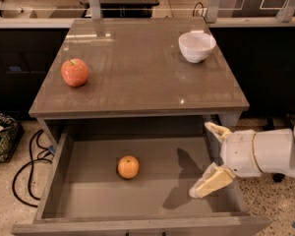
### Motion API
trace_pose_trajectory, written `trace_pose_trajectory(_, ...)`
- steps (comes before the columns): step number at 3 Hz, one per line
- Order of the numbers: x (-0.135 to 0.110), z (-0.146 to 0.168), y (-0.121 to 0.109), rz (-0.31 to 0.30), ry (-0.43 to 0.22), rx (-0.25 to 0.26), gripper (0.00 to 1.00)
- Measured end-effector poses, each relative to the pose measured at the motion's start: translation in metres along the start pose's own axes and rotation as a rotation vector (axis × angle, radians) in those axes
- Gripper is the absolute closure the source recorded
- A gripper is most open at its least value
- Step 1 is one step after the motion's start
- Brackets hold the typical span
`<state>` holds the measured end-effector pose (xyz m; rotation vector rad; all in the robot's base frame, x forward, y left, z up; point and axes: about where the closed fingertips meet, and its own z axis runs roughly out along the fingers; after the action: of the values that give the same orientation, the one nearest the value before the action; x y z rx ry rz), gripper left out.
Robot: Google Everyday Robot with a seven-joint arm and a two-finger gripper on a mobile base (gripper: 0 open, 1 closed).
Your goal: Pick orange from top drawer and place on counter
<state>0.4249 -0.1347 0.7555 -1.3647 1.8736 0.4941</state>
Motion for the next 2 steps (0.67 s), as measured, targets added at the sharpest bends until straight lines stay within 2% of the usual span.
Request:
trace_pose_trajectory(1, 0.0100, 0.0549, 0.0140, 0.034, -0.041, -0.023, 0.00)
trace_pose_trajectory(2, 0.0099, 0.0549, 0.0140, 0.034, -0.041, -0.023, 0.00)
